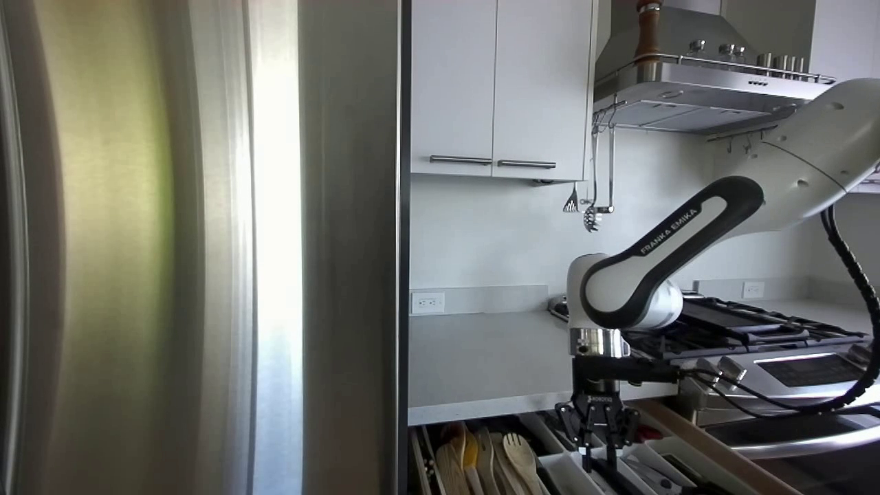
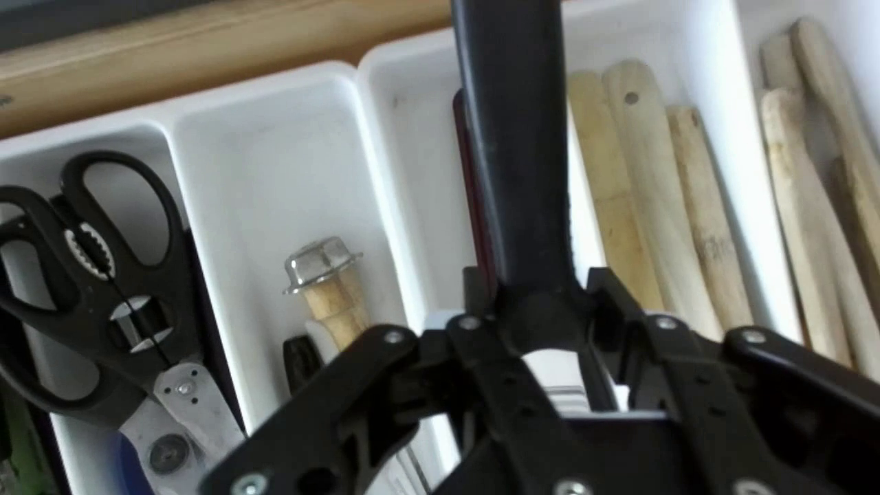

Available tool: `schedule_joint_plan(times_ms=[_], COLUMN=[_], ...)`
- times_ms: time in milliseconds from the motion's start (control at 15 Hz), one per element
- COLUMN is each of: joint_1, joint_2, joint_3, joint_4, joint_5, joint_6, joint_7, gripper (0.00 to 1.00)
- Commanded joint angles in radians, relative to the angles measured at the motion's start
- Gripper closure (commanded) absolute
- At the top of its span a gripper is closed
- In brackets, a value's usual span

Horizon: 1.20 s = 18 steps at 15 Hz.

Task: Remove a black cream spreader from the drawer and put it on the counter

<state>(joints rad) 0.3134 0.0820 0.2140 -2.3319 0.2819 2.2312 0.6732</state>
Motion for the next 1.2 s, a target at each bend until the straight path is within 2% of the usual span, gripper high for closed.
schedule_joint_plan(times_ms=[0,333,933,1000,1133], joint_1=[-0.019,-0.012,-0.018,-0.022,-0.035], joint_2=[-0.031,-0.056,-0.118,-0.108,-0.077], joint_3=[0.028,0.048,0.052,0.048,0.041], joint_4=[0.036,0.095,0.162,0.187,0.231], joint_5=[0.12,0.22,0.169,0.155,0.091], joint_6=[-0.164,-0.357,-0.335,-0.361,-0.346], joint_7=[-0.114,-0.278,-0.357,-0.377,-0.318], gripper=[0.86,0.86,0.86,0.86,0.86])
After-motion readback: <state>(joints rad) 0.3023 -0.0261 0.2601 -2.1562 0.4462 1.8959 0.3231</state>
